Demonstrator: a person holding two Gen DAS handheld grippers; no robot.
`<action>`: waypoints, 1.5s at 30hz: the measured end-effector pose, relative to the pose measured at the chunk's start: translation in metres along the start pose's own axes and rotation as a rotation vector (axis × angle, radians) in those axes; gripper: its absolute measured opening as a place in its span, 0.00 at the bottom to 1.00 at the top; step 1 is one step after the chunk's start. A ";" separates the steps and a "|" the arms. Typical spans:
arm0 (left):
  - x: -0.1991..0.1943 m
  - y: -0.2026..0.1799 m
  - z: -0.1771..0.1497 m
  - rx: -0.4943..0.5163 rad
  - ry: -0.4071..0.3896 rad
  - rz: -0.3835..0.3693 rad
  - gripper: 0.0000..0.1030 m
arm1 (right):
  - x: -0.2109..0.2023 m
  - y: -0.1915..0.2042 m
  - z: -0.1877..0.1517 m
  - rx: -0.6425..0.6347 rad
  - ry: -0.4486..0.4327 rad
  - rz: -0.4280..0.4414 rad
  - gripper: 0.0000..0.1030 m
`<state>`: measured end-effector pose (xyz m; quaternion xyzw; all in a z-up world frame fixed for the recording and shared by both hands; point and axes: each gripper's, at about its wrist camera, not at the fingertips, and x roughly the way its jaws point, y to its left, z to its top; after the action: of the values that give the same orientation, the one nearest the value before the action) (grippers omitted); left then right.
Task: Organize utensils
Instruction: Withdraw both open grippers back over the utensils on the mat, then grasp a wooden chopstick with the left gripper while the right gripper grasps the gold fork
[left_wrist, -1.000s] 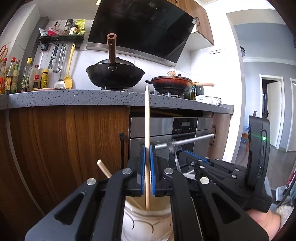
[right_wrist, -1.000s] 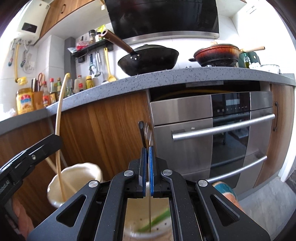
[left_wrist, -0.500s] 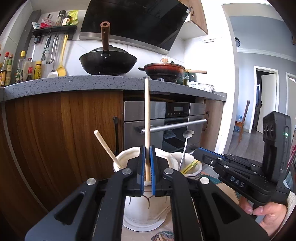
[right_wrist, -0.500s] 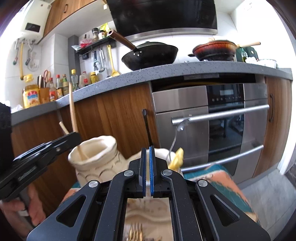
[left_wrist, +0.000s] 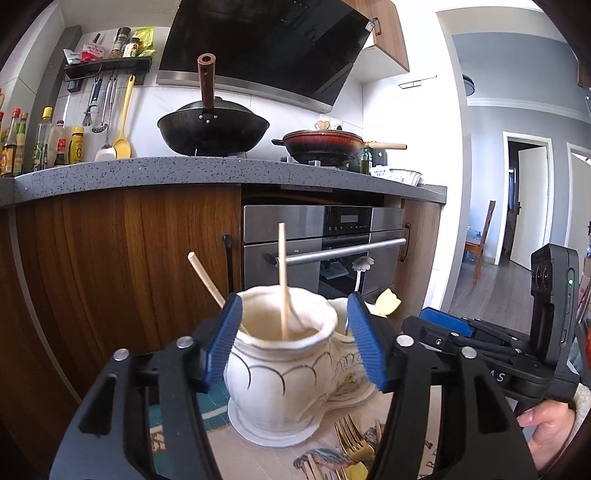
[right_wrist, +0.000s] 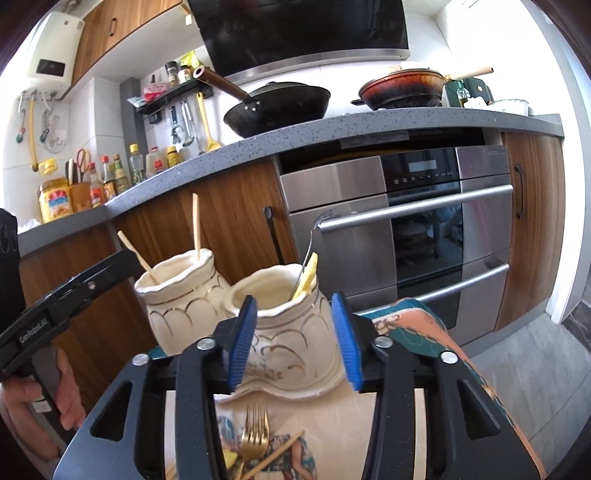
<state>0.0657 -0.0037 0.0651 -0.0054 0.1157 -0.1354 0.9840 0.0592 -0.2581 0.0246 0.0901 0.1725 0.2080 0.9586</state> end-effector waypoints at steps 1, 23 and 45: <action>-0.003 -0.001 -0.002 0.000 0.002 0.000 0.62 | -0.003 0.000 -0.002 -0.002 -0.001 -0.002 0.59; -0.027 0.013 -0.074 -0.067 0.403 0.074 0.94 | -0.017 0.004 -0.028 0.016 0.070 -0.009 0.95; -0.014 -0.016 -0.120 0.077 0.669 0.059 0.51 | -0.016 0.010 -0.035 -0.029 0.156 0.005 0.95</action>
<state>0.0204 -0.0132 -0.0483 0.0798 0.4271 -0.1056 0.8945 0.0286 -0.2523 0.0000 0.0599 0.2435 0.2194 0.9428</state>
